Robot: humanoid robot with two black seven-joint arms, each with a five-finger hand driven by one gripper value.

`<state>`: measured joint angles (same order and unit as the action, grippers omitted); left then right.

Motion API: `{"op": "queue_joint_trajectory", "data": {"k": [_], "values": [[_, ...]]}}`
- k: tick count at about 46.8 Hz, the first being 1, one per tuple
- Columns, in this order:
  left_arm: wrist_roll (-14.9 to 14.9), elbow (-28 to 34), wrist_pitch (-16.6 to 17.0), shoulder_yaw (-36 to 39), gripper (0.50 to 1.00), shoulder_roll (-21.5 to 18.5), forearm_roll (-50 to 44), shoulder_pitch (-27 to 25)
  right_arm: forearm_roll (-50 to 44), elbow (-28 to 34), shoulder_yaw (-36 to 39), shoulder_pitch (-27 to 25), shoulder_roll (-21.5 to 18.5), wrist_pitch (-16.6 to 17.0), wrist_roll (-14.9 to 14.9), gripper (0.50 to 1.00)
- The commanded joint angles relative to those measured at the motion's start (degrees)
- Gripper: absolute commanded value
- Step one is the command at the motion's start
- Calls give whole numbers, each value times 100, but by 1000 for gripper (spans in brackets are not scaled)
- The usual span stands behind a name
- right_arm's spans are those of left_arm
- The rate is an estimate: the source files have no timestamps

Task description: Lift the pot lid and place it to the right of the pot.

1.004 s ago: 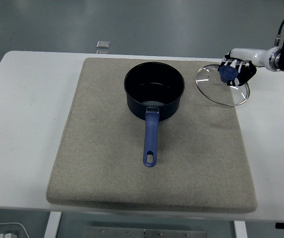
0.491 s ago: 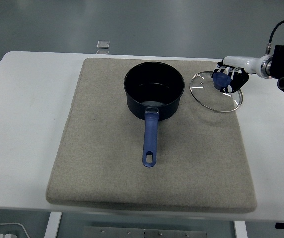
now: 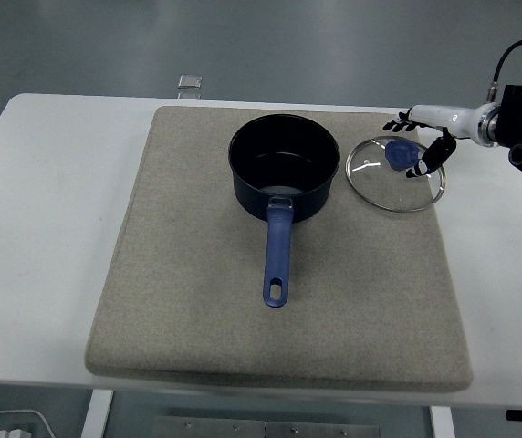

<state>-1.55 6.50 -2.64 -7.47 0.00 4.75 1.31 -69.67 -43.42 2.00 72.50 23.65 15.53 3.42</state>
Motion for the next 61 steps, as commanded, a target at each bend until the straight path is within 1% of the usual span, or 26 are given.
{"op": "queue_joint_trajectory", "data": {"k": [1, 6, 17, 25, 31, 36, 40, 45, 53, 61], "values": [[5, 0, -9, 0, 1000, 0, 8, 1, 6, -17, 54, 36, 9, 29, 35, 903], [-3, 0, 0, 0, 1000, 0, -1, 1, 128, -44, 98, 45, 9, 38, 44, 905], [-3, 0, 0, 0, 1000, 0, -1, 1, 1165, -52, 116, 71, 35, 29, 53, 905], [5, 0, 0, 0, 1000, 0, 8, 1, 2087, -44, 415, 124, 35, 20, 53, 905], [-3, 0, 0, 0, 1000, 0, -1, 1, 2861, 9, 520, 115, 26, -94, 36, 905], [5, 0, 0, 0, 1000, 0, 8, 1, 3660, 35, 529, 106, 9, -497, 9, 903], [5, 0, 0, 0, 1000, 0, 8, 1, 4503, 35, 520, 97, 0, -665, -8, 903], [-3, 0, 0, 0, 1000, 0, 8, 1, 5541, 88, 512, 80, -53, -683, -8, 903], [-3, 0, 0, 0, 1000, 0, -1, 1, 6780, 141, 529, 45, -79, -683, -8, 903], [5, 0, 0, 0, 1000, 0, -1, 1, 7651, 158, 555, -52, -176, -639, -8, 905]]}}
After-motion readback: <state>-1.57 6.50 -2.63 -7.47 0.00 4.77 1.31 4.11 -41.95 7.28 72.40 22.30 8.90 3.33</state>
